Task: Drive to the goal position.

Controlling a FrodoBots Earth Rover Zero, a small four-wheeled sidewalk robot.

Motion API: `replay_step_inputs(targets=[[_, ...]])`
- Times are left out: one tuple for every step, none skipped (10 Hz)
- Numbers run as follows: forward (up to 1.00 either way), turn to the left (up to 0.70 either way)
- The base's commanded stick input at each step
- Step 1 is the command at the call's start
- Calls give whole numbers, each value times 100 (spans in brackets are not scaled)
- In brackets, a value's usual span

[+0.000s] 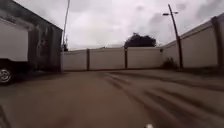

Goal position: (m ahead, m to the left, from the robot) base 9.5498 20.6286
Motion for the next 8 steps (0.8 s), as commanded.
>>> replay_step_inputs(targets=[[70,0],[70,0],[70,0],[70,0],[70,0],[70,0],[70,21],[70,35]])
